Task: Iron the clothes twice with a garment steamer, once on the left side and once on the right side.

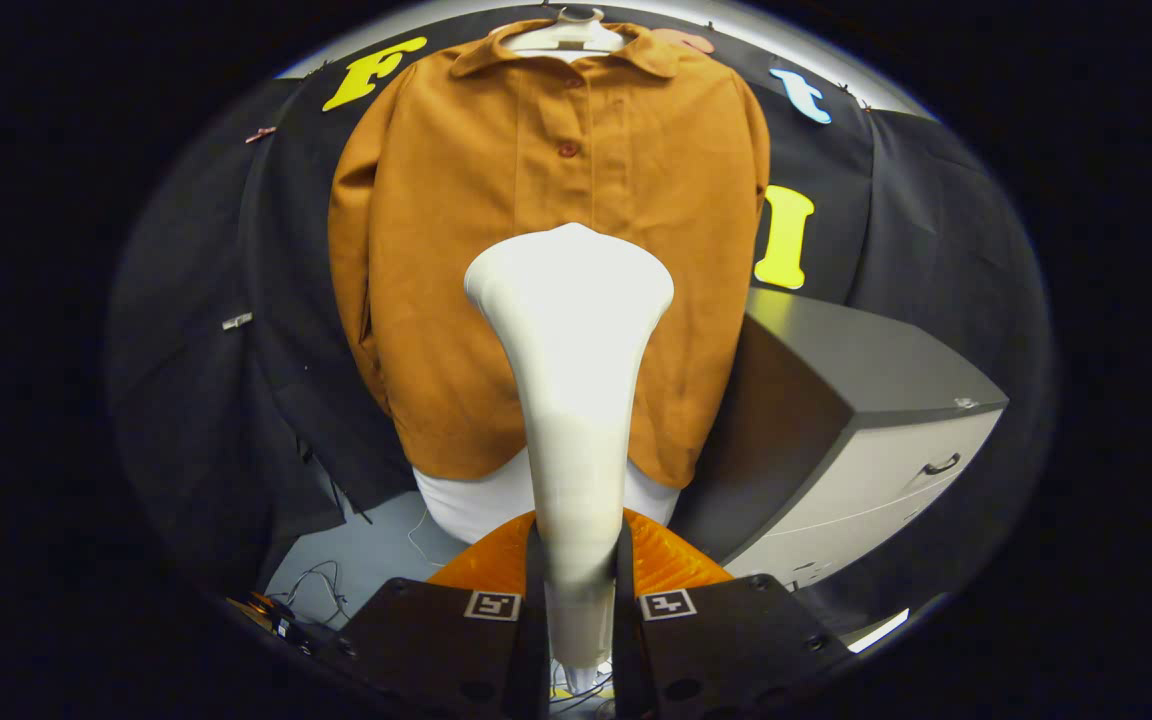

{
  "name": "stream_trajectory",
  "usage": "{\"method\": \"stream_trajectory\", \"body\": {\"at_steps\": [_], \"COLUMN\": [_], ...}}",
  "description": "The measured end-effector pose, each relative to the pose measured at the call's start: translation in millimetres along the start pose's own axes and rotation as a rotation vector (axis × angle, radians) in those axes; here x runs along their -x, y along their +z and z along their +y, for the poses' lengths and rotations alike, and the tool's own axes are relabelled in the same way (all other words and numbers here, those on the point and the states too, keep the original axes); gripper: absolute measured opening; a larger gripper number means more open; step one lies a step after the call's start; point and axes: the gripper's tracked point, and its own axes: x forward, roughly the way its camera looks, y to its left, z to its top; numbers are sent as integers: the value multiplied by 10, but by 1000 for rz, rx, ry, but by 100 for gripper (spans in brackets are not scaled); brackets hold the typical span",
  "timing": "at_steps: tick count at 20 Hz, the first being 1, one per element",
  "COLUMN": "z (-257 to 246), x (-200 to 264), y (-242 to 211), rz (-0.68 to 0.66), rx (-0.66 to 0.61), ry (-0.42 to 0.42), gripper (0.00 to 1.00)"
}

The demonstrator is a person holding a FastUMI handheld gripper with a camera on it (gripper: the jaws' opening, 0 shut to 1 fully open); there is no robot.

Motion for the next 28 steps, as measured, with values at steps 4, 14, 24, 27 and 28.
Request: {"method": "stream_trajectory", "body": {"at_steps": [4,14,24,27,28], "z": [-339,-1132,-1670,-1687,-1683], "x": [436,1198,1729,1860,1889], "y": [545,1564,2160,2263,2297], "rz": [-98,-299,-422,-447,-452], "rx": [-53,-105,-126,-135,-137], "ry": [-32,-120,-196,-198,-196], "gripper": [28,28,28,28,28]}}
